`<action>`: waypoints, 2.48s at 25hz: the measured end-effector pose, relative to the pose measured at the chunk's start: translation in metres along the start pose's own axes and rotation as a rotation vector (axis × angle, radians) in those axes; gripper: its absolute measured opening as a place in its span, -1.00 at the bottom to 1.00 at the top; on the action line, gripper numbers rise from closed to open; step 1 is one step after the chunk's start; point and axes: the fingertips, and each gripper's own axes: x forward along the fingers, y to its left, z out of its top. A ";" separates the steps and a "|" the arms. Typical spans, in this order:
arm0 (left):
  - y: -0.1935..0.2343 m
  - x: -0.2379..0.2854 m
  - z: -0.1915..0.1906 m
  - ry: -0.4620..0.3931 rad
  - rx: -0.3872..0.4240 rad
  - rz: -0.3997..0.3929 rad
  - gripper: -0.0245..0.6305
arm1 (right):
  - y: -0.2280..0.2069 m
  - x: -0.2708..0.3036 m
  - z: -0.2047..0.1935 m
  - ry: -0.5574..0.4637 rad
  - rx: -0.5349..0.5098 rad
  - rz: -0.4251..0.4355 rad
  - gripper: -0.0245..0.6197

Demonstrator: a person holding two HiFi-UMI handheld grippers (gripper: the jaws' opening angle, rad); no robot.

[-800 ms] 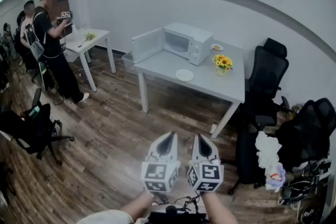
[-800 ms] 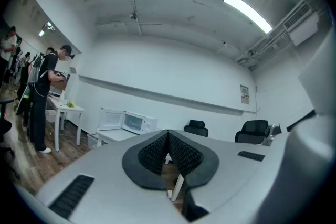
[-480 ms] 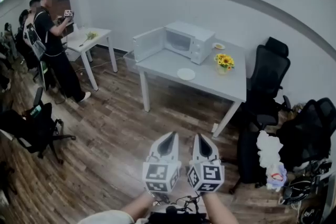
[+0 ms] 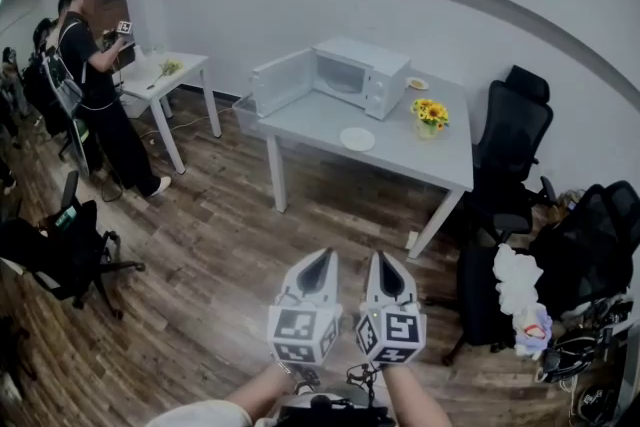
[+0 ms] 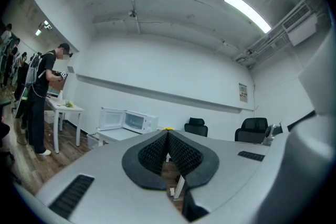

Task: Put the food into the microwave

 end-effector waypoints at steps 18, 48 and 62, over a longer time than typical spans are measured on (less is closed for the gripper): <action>0.039 0.078 0.000 0.026 0.010 -0.005 -0.90 | -0.023 0.085 -0.006 0.029 -0.027 -0.039 -0.91; 0.060 0.301 0.035 -0.028 0.070 0.077 -0.90 | -0.148 0.277 0.030 0.005 -0.036 0.007 -0.91; 0.093 0.368 0.033 -0.046 0.100 0.099 -0.90 | -0.175 0.344 0.025 0.002 -0.029 0.015 -0.91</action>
